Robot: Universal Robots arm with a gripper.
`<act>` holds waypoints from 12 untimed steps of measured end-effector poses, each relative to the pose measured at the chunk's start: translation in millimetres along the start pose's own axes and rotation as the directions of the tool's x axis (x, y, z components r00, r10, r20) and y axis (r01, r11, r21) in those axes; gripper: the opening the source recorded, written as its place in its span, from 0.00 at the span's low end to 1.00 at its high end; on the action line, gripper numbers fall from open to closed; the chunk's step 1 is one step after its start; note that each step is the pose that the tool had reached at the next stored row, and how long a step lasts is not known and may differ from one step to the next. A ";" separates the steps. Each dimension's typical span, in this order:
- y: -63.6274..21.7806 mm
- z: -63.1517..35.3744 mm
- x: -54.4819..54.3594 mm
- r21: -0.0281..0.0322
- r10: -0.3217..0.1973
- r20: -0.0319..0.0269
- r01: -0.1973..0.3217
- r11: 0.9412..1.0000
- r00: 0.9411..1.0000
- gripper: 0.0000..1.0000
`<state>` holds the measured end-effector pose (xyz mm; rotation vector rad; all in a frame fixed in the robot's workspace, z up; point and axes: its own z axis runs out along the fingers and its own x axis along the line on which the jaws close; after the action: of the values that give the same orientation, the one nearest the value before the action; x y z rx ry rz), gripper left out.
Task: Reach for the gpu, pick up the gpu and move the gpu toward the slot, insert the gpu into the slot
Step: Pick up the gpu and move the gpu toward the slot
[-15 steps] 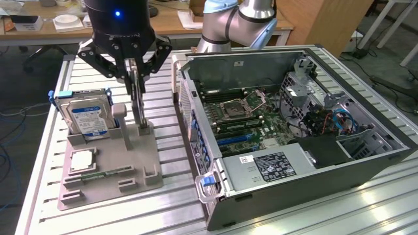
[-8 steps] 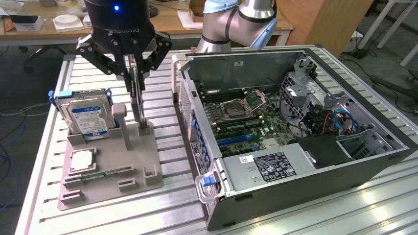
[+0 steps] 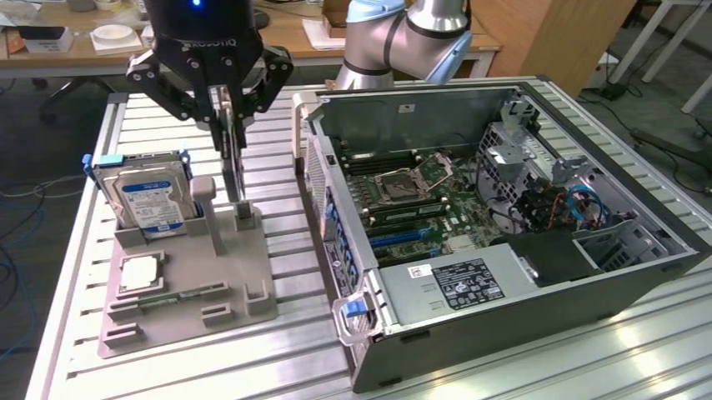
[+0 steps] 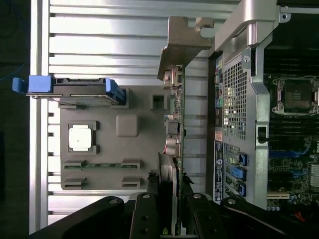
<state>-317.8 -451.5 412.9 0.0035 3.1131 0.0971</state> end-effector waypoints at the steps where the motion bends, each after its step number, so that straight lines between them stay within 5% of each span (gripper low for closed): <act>1: 0.0 -0.7 0.0 0.000 0.000 0.000 0.000 1.000 1.000 0.27; 12: 0.5 -8.3 -0.2 0.000 0.000 0.000 0.000 1.000 1.000 0.27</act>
<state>-317.8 -451.5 421.2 0.0034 3.1130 0.0972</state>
